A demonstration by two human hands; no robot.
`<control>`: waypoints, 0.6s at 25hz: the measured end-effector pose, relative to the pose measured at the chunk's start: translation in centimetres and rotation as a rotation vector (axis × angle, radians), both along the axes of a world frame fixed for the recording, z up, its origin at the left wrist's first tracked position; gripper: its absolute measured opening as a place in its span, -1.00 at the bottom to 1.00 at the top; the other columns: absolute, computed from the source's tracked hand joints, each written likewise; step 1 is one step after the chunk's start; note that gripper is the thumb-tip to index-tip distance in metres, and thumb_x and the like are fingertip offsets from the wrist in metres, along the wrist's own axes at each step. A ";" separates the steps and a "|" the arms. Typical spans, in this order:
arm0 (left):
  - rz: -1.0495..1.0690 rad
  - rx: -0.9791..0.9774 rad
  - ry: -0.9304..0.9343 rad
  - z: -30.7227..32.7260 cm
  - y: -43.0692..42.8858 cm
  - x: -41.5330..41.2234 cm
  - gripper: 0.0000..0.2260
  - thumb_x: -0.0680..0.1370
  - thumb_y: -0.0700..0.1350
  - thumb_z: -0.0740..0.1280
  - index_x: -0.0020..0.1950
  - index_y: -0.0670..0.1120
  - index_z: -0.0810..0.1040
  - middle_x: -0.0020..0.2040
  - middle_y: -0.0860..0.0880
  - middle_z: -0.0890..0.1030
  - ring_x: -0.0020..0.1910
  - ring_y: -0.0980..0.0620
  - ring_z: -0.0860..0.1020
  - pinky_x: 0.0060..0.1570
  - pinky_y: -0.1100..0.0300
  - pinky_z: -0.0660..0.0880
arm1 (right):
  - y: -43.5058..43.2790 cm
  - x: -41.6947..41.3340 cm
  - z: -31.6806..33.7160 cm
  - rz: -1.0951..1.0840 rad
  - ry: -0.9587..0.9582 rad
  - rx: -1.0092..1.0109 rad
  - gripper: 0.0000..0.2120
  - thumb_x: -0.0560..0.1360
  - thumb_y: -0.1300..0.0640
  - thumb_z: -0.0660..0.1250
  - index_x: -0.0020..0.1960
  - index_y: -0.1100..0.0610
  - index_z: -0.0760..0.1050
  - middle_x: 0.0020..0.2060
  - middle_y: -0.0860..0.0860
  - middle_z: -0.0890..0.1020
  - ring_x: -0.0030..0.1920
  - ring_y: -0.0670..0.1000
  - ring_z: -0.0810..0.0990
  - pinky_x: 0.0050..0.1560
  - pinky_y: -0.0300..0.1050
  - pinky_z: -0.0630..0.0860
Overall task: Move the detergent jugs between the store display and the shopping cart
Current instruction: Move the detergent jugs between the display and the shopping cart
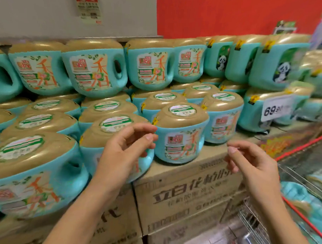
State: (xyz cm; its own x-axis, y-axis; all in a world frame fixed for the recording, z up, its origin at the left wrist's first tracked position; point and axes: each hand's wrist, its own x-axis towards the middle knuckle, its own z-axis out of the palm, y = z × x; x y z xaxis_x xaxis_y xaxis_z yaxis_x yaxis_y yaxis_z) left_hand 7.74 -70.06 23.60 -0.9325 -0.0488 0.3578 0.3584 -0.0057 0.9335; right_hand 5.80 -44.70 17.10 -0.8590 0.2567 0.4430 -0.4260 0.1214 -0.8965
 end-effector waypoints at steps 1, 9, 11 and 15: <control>-0.027 0.013 -0.061 -1.5 2.0 0.6 -0.86 0.53 -0.23 0.33 -0.06 -0.01 0.64 -0.19 0.05 0.70 -0.24 0.21 0.60 -0.27 0.42 0.48 | 2.2 2.2 -2.1 -0.048 -0.052 -0.009 -0.85 0.51 0.31 0.34 -0.13 0.10 0.61 -0.42 0.00 0.56 -0.44 -0.11 0.44 -0.38 -0.36 0.41; -0.277 -0.117 -0.460 -13.6 21.8 9.1 -0.84 0.54 -0.25 0.35 -0.04 -0.03 0.68 -0.15 0.00 0.72 -0.20 0.18 0.62 -0.22 0.37 0.53 | 20.1 20.2 -12.0 -0.346 -0.401 -0.167 -0.80 0.51 0.38 0.31 -0.18 0.15 0.60 -0.43 0.10 0.53 -0.46 -0.04 0.44 -0.45 -0.32 0.40; -0.288 -0.108 -0.546 -15.5 26.7 11.9 -0.85 0.54 -0.26 0.35 -0.05 -0.04 0.68 -0.17 -0.02 0.72 -0.23 0.18 0.61 -0.16 0.26 0.52 | 24.6 23.7 -12.3 -0.403 -0.459 -0.176 -0.80 0.51 0.40 0.31 -0.17 0.15 0.59 -0.44 0.09 0.55 -0.47 -0.04 0.44 -0.46 -0.32 0.39; -0.368 -0.131 -0.616 -17.4 35.3 14.7 -0.87 0.54 -0.27 0.35 -0.03 -0.09 0.67 -0.23 0.03 0.69 -0.26 0.18 0.59 -0.13 0.23 0.46 | 32.5 28.2 -11.7 -0.497 -0.495 -0.214 -0.81 0.51 0.41 0.29 -0.17 0.18 0.56 -0.42 0.11 0.55 -0.45 -0.01 0.44 -0.47 -0.32 0.38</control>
